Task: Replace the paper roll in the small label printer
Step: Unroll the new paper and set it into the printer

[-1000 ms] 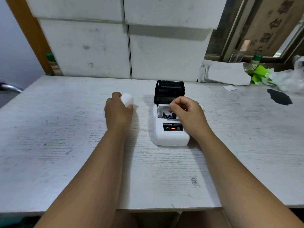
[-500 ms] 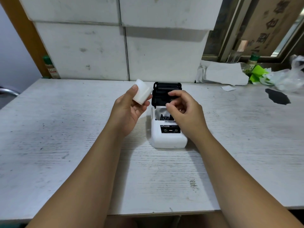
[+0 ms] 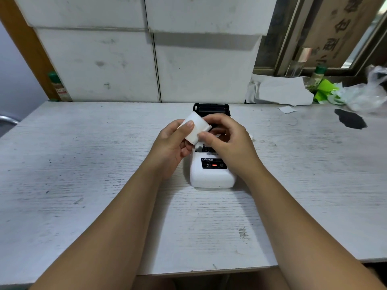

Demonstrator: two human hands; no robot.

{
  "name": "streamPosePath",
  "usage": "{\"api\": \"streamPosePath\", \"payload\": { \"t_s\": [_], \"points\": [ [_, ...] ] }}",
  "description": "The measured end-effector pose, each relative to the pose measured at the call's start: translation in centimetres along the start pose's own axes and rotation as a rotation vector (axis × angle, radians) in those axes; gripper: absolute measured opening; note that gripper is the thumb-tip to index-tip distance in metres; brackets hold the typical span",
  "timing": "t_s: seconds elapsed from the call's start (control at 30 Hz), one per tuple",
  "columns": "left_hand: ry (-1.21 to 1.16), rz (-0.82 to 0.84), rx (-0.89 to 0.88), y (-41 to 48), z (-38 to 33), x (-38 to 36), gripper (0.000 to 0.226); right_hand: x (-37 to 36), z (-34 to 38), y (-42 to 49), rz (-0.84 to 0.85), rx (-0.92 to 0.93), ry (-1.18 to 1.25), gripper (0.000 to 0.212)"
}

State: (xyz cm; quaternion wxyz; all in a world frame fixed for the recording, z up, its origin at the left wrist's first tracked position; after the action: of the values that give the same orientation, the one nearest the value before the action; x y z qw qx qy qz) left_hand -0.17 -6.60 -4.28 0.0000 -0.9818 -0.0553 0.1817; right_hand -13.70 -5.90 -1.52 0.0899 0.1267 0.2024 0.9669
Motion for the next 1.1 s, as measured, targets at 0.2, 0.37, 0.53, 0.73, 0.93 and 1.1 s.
{"api": "streamPosePath", "payload": {
  "t_s": [0.2,0.37,0.53,0.73,0.93,1.1],
  "points": [
    [0.062,-0.080,-0.051,0.1,-0.3,0.3,0.022,0.0,-0.4,0.0,0.005,-0.029,0.043,0.021],
    [0.226,-0.120,-0.136,0.0,-0.4,0.4,0.017,0.1,-0.5,0.1,-0.016,-0.030,0.036,0.021],
    [0.370,-0.162,-0.195,-0.3,-0.5,0.3,0.016,0.1,-0.1,-0.3,0.030,-0.032,0.047,0.010],
    [0.368,-0.198,-0.226,-0.2,-0.6,0.4,0.012,0.4,0.0,-0.1,0.042,-0.053,0.056,0.015],
    [0.336,-0.164,-0.204,-0.1,-0.6,0.3,0.008,0.3,0.4,-0.2,0.063,-0.032,0.088,0.039],
    [0.354,-0.159,-0.198,0.1,-0.4,0.6,0.016,0.3,-0.1,0.0,0.041,-0.050,0.059,0.035]
  ]
}}
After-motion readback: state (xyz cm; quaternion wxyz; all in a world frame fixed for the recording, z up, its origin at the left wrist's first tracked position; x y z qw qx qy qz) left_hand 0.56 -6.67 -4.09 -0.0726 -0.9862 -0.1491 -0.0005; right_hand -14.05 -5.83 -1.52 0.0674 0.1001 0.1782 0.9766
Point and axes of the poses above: each hand's wrist, its own y-axis towards the middle knuckle, its own x-axis out of the back of the hand, z = x × y, the point moved 6 cm from there along y, towards the middle knuckle, and after that the axes turned 15 degrees about -z, right-handed, at the moved point
